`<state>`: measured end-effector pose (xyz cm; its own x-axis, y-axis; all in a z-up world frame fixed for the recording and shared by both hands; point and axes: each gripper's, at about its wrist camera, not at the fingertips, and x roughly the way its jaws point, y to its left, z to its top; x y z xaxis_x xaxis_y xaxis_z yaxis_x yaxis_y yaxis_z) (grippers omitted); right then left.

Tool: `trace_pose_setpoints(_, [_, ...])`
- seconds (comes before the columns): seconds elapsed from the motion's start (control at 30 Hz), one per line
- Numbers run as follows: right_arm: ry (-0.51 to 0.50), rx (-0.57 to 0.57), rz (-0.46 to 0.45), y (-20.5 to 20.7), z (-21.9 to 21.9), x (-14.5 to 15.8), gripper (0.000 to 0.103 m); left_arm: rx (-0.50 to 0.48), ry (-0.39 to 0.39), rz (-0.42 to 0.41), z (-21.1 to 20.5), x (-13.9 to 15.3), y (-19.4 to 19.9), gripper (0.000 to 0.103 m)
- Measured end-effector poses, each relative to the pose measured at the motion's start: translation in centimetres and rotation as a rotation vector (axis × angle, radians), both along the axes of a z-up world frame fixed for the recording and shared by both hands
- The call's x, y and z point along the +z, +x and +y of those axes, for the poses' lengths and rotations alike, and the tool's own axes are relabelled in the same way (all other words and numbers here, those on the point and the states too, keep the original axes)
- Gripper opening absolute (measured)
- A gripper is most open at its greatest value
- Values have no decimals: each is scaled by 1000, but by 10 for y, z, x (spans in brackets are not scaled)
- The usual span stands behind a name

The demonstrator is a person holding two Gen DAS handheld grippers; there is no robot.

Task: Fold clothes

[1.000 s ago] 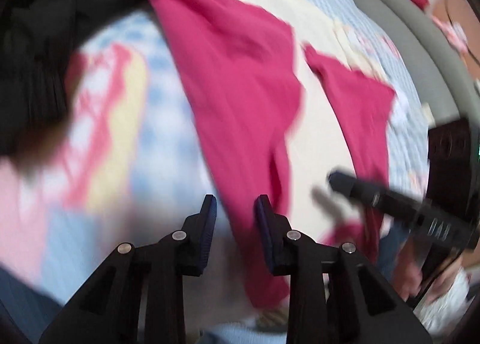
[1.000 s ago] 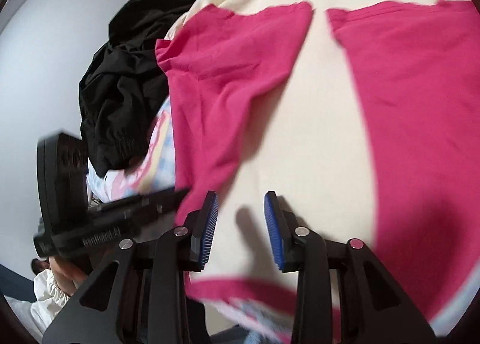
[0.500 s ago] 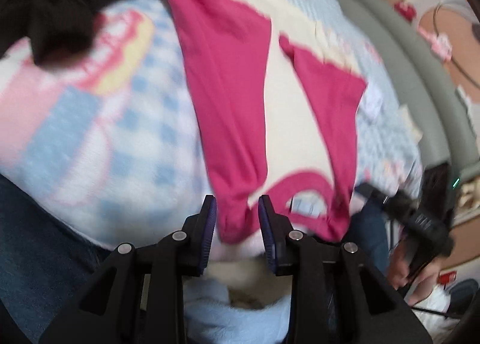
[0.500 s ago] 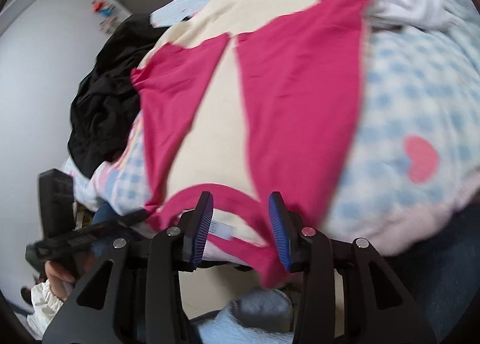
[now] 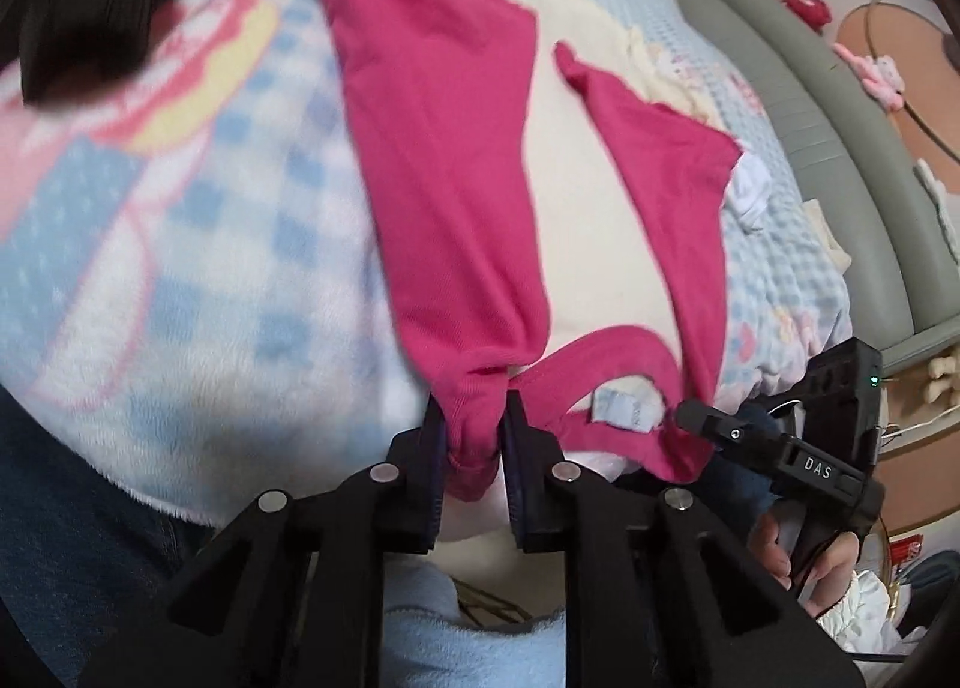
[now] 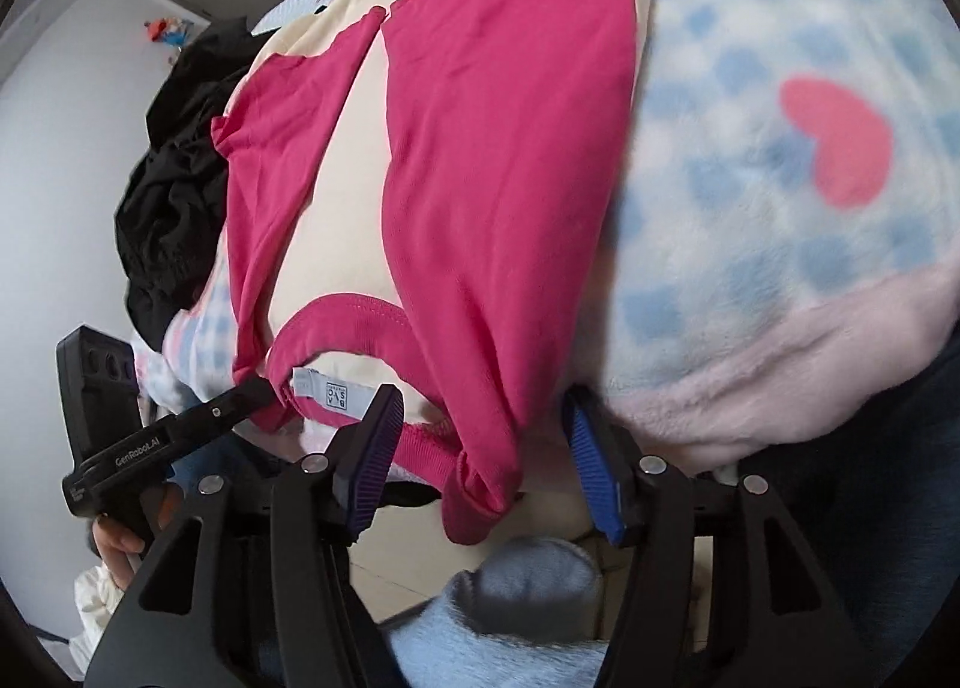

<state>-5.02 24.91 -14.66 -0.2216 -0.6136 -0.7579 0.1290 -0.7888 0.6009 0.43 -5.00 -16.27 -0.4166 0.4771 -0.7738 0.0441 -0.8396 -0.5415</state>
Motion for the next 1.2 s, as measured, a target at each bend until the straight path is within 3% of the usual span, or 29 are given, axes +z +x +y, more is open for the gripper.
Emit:
trace_pose_setpoints(0.03, [-39,2,0,0,0,0,50,-11,5,-10,2,-1,-4,25])
trace_pose_setpoints(0.07, [-73,5,5,0,-1,2,45,-22,15,-27,2,-5,-8,26])
trace_pose_setpoints(0.1, [-100,3,15,0,-2,4,45,-24,19,-44,2,-10,-12,25])
trace_pose_setpoints(0.13, [-122,5,24,-1,-4,4,46,-19,12,-50,5,-11,-13,14])
trace_pose_setpoints(0.17, [-127,10,27,-3,-6,1,42,-15,1,-52,9,-10,-13,11])
trace_pose_setpoints(0.2, [-94,6,21,-5,-7,-4,15,-11,-10,-54,14,-10,-14,8])
trace_pose_setpoints(0.23, [-53,-1,9,-5,-6,-6,6,-17,-36,-44,20,-6,-12,8])
trace_pose_setpoints(0.3, [-50,-1,57,3,0,9,5,-33,-65,-17,28,6,-6,7])
trace_pose_setpoints(0.37, [-26,7,139,15,5,33,4,-46,-81,6,34,18,1,7])
trace_pose_setpoints(0.53, [-47,9,194,35,16,59,4,-90,-112,21,48,32,12,7])
trace_pose_setpoints(0.67, [-44,8,165,40,18,54,3,-135,-119,10,56,33,18,7])
trace_pose_setpoints(0.77, [-3,10,136,39,18,42,4,-149,-108,-42,59,18,18,7])
trace_pose_setpoints(0.83, [56,16,72,34,15,22,7,-127,-63,-91,49,6,18,8])
trace_pose_setpoints(0.9, [11,-8,-14,33,22,8,10,-109,0,-116,36,0,20,12])
trace_pose_setpoints(0.93, [-11,-10,-9,33,24,11,12,-107,37,-95,28,4,22,15])
trace_pose_setpoints(1.03, [-35,0,76,37,30,34,28,-93,84,-8,5,22,27,28])
trace_pose_setpoints(1.2, [-51,-15,151,25,35,57,31,-20,103,64,-20,35,3,27])
